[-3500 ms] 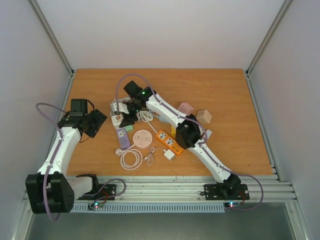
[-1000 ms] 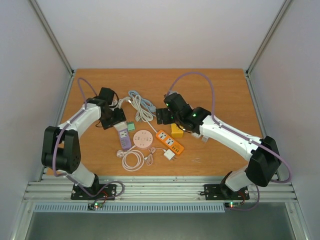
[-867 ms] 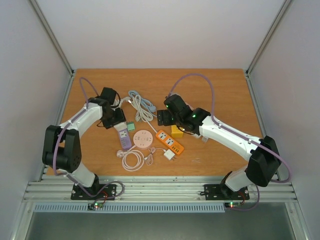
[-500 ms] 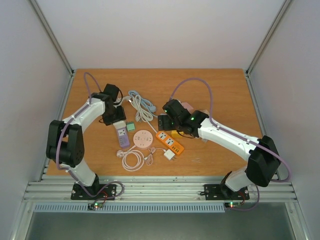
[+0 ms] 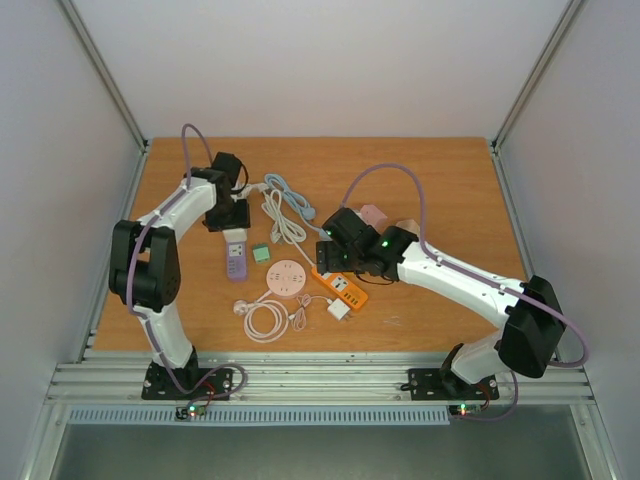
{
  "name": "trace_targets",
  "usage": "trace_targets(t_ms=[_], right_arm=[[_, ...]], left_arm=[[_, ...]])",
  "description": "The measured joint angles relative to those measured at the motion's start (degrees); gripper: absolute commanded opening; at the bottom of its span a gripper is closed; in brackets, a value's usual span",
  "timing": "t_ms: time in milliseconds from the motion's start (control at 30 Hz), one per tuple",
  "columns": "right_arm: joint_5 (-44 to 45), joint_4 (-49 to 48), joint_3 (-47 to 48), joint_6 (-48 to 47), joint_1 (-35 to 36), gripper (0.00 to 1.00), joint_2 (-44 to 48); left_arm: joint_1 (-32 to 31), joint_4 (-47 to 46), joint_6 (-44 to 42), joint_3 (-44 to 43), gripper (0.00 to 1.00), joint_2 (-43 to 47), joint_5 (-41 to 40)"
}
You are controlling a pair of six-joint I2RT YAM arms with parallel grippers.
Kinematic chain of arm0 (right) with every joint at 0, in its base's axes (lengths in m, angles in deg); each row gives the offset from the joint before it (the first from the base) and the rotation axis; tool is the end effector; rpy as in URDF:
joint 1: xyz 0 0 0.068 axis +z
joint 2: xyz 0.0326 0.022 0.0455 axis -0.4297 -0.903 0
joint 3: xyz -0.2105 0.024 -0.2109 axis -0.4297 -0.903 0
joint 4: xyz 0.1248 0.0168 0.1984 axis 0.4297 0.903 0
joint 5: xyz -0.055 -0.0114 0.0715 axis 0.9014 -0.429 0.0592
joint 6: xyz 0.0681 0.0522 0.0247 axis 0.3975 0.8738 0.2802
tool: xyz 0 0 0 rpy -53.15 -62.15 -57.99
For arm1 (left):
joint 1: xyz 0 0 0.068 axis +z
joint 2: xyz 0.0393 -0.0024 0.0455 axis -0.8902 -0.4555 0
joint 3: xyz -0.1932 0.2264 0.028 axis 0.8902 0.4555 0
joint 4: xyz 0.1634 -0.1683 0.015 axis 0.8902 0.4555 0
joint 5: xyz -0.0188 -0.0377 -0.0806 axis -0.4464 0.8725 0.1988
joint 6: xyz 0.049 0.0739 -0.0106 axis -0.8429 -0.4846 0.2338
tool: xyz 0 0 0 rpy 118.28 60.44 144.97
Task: Insert the plug
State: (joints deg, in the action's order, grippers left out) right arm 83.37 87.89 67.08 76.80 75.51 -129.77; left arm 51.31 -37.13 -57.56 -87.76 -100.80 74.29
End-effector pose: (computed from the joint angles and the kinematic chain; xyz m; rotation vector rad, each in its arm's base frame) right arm 0.1986 0.2163 0.2716 -0.7479 2.4495 0.2113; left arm 0.3505 -0.0693 0.2068 -0.1608 2.9154 -0.0346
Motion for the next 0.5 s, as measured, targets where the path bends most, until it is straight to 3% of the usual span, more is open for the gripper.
trace_targets(t_ms=[500], right_arm=[[0.11, 0.57, 0.0, -0.09, 0.04, 0.93, -1.77]], left_arm=[[0.39, -2.16, 1.11, 2.47, 0.34, -0.42, 0.11]])
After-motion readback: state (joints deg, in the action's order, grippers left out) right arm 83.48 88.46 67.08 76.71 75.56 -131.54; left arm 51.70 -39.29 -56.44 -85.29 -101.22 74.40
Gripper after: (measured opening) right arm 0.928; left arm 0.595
